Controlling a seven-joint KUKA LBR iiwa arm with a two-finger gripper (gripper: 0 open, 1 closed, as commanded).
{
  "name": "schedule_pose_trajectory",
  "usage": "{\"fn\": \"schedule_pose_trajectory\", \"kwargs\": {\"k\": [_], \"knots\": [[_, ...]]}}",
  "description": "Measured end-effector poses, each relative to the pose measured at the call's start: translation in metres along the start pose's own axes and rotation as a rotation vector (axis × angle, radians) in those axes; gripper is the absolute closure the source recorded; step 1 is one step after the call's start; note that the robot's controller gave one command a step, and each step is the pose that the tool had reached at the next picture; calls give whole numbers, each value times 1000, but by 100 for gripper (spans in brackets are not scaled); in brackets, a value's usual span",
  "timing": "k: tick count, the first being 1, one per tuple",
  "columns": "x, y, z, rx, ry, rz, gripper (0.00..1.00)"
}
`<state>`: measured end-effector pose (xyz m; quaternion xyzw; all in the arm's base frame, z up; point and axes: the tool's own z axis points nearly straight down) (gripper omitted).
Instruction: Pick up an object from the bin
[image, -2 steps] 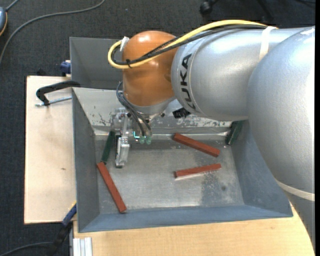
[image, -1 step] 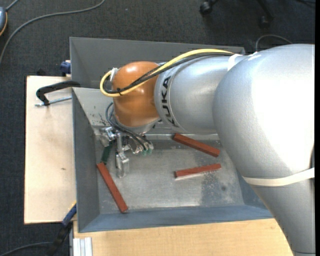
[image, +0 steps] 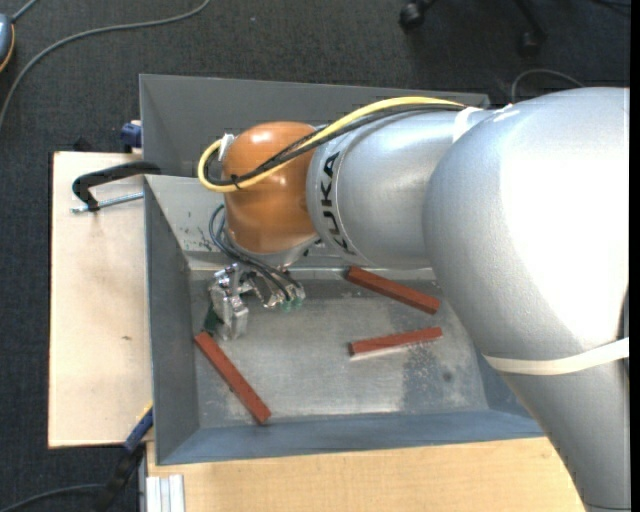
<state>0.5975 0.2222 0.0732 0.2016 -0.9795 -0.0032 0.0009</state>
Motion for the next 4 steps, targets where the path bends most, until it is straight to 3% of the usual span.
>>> {"fn": "schedule_pose_trajectory", "kwargs": {"k": [1,2,3,4], "knots": [[0,-3,1,5,-3,1,0],[24,-56,2,7,-2,306,0],[24,-55,2,5,-3,305,100],[32,-37,-136,6,-16,202,100]]}}
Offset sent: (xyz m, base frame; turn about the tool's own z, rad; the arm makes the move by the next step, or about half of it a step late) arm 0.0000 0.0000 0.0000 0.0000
